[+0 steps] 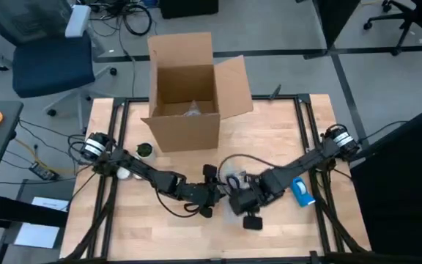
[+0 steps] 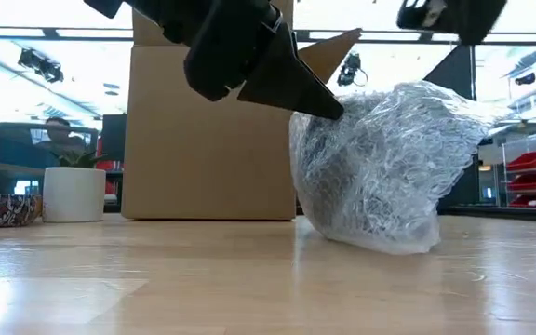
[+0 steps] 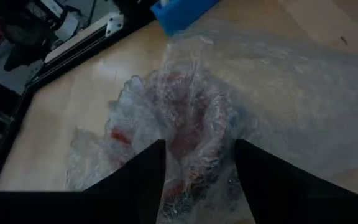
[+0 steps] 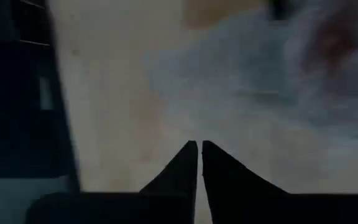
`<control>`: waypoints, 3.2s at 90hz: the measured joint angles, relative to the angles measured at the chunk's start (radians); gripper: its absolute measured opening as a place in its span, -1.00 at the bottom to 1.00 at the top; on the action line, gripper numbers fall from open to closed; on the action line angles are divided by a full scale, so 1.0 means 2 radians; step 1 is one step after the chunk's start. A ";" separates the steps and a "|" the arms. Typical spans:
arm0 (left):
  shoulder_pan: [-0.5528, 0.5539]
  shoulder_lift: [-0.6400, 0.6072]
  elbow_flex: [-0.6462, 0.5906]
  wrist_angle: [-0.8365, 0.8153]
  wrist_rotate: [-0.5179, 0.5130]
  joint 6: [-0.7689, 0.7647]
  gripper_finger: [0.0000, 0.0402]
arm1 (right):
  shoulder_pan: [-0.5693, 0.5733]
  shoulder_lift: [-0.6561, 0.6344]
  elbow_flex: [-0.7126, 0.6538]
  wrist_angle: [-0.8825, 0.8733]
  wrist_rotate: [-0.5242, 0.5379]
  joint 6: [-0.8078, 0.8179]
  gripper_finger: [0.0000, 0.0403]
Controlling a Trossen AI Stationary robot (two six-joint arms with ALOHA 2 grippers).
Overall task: Wrap mug
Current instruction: Wrap the black mug with bubble wrap
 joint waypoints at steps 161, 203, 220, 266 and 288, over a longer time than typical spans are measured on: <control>0.000 0.001 0.007 -0.015 -0.010 -0.016 -0.14 | -0.057 -0.029 0.018 -0.014 0.155 -0.086 -1.00; 0.002 0.001 0.007 -0.010 -0.010 -0.020 -0.14 | 0.047 -0.014 -0.043 -0.032 0.082 0.142 -1.00; 0.002 0.001 0.007 -0.004 -0.018 -0.020 -0.14 | 0.033 0.009 -0.055 -0.006 0.134 0.127 -1.00; 0.003 0.001 0.007 0.006 -0.028 -0.017 -0.14 | -0.045 -0.010 -0.055 0.076 0.126 0.025 -1.00; 0.003 0.001 0.007 0.005 -0.030 -0.028 -0.14 | -0.064 -0.015 -0.049 0.083 0.108 -0.001 -1.00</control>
